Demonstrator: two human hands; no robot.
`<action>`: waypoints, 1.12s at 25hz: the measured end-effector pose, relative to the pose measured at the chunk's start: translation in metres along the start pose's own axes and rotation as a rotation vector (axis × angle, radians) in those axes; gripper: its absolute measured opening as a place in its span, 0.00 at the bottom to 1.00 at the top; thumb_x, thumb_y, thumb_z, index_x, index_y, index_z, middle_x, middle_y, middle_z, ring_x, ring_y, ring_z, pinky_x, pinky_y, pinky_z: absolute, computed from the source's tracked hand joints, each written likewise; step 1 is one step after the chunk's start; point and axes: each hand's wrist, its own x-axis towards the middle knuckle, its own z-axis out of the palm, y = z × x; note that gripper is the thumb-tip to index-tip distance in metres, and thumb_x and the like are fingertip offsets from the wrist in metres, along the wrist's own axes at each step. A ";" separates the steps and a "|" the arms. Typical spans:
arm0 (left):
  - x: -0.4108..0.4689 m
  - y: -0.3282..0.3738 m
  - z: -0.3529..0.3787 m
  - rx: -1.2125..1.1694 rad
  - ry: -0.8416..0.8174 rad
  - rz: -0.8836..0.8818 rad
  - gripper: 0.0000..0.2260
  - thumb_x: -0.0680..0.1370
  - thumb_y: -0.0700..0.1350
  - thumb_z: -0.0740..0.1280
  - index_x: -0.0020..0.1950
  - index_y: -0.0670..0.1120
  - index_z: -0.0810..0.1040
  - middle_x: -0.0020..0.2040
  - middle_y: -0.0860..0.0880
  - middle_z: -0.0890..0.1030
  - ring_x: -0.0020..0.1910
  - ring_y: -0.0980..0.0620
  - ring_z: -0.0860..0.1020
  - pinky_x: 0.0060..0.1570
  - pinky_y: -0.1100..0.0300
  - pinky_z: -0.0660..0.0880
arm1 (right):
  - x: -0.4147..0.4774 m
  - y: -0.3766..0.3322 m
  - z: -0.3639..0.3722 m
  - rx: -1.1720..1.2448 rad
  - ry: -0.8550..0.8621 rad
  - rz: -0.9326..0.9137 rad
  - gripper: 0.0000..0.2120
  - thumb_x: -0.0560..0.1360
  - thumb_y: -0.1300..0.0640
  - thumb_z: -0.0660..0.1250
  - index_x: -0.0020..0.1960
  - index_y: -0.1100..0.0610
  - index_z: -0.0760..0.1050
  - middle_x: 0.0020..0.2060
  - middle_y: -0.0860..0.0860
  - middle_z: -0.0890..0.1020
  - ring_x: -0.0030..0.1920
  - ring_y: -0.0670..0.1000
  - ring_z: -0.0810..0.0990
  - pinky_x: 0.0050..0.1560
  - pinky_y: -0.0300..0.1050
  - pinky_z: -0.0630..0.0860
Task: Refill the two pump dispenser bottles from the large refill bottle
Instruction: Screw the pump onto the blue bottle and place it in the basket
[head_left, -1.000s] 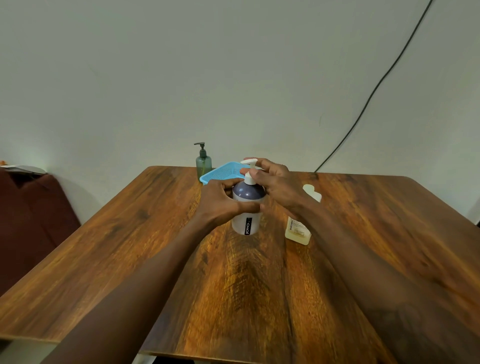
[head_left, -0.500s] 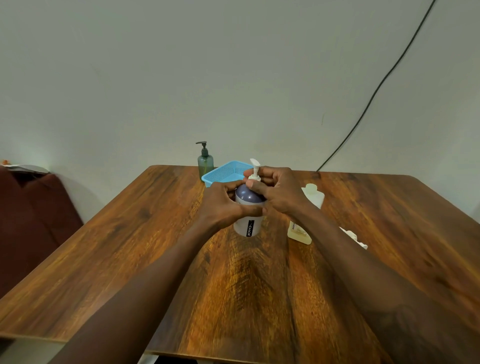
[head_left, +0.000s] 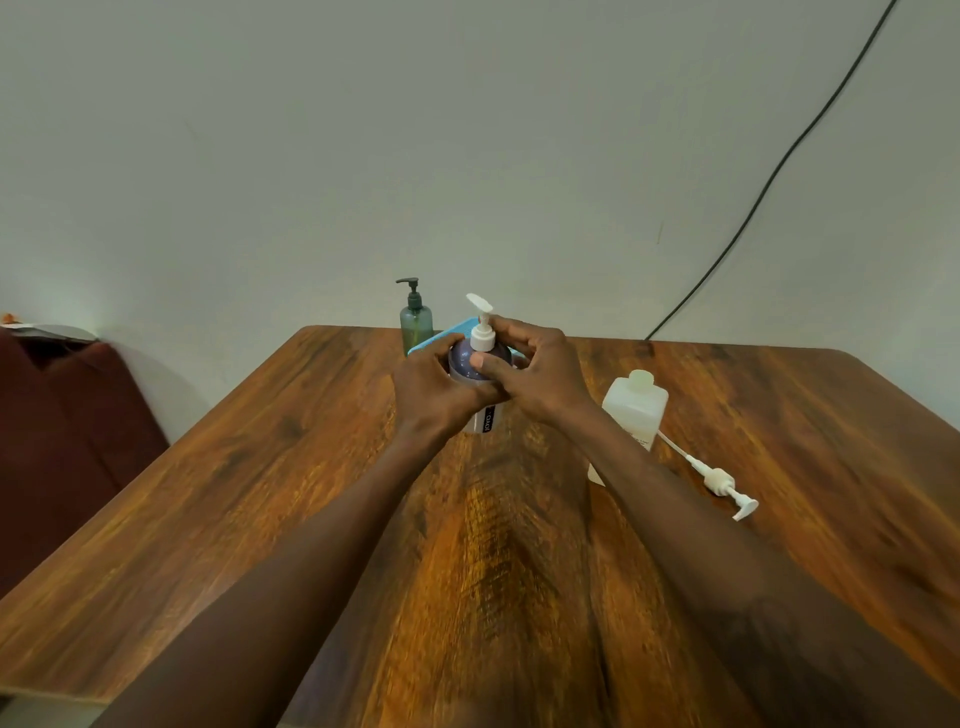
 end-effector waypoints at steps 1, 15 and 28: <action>0.008 -0.002 0.000 0.000 -0.009 0.017 0.24 0.64 0.54 0.82 0.57 0.48 0.83 0.47 0.56 0.84 0.44 0.60 0.83 0.44 0.70 0.78 | 0.008 0.001 0.002 -0.004 0.025 -0.004 0.25 0.72 0.56 0.79 0.68 0.55 0.79 0.61 0.49 0.84 0.56 0.42 0.82 0.59 0.38 0.79; 0.124 -0.112 0.034 0.191 0.051 -0.191 0.29 0.61 0.61 0.83 0.57 0.51 0.82 0.49 0.54 0.84 0.46 0.55 0.82 0.48 0.64 0.78 | 0.114 0.100 0.051 -0.395 -0.089 0.179 0.31 0.70 0.68 0.74 0.70 0.53 0.74 0.65 0.52 0.80 0.65 0.53 0.78 0.51 0.41 0.79; 0.155 -0.149 0.070 0.166 -0.012 -0.267 0.30 0.60 0.63 0.80 0.57 0.51 0.82 0.48 0.56 0.83 0.46 0.55 0.82 0.42 0.67 0.76 | 0.113 0.154 0.084 -0.963 -0.182 0.119 0.10 0.77 0.46 0.68 0.55 0.48 0.82 0.50 0.48 0.84 0.54 0.54 0.79 0.59 0.57 0.70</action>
